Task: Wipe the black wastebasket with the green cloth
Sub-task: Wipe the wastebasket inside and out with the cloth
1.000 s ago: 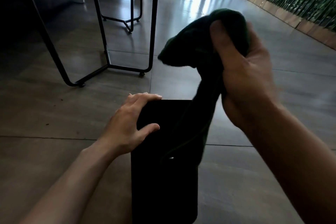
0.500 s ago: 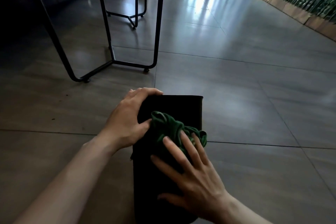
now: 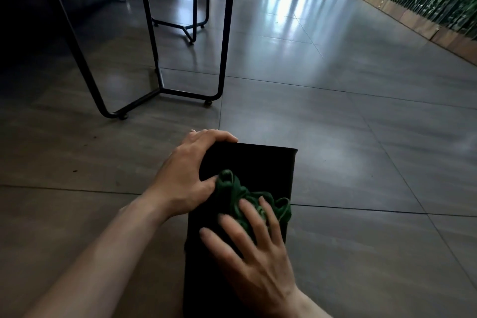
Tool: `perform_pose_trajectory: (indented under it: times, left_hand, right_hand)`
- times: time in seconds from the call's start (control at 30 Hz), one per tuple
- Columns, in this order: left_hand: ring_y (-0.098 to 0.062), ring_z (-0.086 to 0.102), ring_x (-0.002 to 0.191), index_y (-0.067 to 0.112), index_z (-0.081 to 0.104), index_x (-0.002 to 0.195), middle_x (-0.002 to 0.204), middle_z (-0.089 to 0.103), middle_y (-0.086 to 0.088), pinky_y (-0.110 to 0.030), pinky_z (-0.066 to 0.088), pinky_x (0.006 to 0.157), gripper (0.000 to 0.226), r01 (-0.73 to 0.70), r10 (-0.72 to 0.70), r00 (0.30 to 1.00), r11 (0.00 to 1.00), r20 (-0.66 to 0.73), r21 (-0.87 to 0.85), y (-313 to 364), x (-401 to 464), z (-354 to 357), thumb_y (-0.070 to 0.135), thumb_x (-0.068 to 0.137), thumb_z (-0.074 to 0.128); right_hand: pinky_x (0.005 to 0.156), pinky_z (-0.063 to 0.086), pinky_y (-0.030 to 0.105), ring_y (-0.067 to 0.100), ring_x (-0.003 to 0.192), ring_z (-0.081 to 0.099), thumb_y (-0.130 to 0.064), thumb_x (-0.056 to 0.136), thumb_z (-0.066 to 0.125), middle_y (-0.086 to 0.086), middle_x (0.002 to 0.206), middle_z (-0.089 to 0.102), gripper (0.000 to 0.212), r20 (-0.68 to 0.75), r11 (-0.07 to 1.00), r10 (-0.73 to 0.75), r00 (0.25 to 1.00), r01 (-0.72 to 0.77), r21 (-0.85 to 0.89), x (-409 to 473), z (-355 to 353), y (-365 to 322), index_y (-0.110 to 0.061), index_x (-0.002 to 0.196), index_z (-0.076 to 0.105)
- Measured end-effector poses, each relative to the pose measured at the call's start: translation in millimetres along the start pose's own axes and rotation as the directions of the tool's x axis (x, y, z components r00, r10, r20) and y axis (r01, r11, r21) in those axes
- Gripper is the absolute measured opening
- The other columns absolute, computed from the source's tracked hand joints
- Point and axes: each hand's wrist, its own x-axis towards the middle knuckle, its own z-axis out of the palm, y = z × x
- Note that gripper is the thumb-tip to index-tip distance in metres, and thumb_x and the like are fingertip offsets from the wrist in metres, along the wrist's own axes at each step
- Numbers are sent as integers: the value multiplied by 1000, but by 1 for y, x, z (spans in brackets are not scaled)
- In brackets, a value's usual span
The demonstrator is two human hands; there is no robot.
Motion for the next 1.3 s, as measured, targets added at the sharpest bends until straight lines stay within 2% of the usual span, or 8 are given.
perform_pose_trajectory:
  times: [0.2,0.57,0.67,0.77,0.83,1.0,1.13,1.3]
  left_hand:
    - [-6,48,128,40,55,126,124,56,23,-47,35,116,61,9,-9,1000,1000,22,-9,1,-3,-1,26,71,80]
    - [-11,53,124,34,58,124,120,61,20,-46,42,108,56,-15,16,1000,1000,4,-21,-2,0,0,13,75,77]
    - [-8,50,127,36,58,123,122,58,23,-46,37,114,59,6,-6,1000,1000,10,-23,0,-1,-1,22,69,76]
    - [-5,47,129,41,56,124,124,55,27,-43,36,115,61,38,-37,999,999,22,-22,2,-2,-1,27,68,78]
    - [-4,46,131,41,56,124,124,54,30,-42,35,117,61,30,-29,999,999,28,-24,3,-2,-1,28,69,78]
    - [-4,40,140,41,56,125,132,57,19,-42,33,118,61,35,-33,999,999,39,-36,1,-2,-2,26,70,78]
    - [-4,35,146,39,58,126,134,59,14,-42,31,120,61,17,-13,998,998,59,-64,-1,-1,-3,11,77,80]
    - [2,31,146,42,59,125,137,59,9,-31,22,123,64,40,-34,997,995,65,-88,-5,-1,-4,3,78,78]
  right_hand:
    - [115,48,43,19,135,59,-31,107,56,-3,153,48,38,270,875,-453,850,482,-48,-43,-16,20,-34,144,56]
    - [115,41,59,41,151,37,-38,100,68,18,154,51,41,157,986,105,982,-123,109,39,-20,73,-23,139,66]
    - [116,42,57,42,148,43,-33,103,62,16,151,56,34,158,980,-173,972,155,122,-9,-16,48,-26,136,64]
    - [126,29,47,29,147,47,-19,111,44,1,156,51,38,348,832,-524,778,555,10,-65,-22,29,-23,149,48]
    - [128,21,44,24,148,45,-13,113,35,-1,159,45,42,394,783,-564,726,621,-24,-75,-27,33,-17,154,40]
    - [114,44,57,41,148,42,-29,101,67,17,151,56,32,190,985,-112,975,84,148,3,-32,68,-25,133,67]
    - [113,42,59,41,148,41,-34,99,69,17,151,55,39,106,977,188,977,-197,82,49,-28,78,-23,137,66]
    - [114,46,50,41,149,42,-27,104,62,9,145,62,34,253,935,-354,901,339,100,-35,-27,38,-31,137,63]
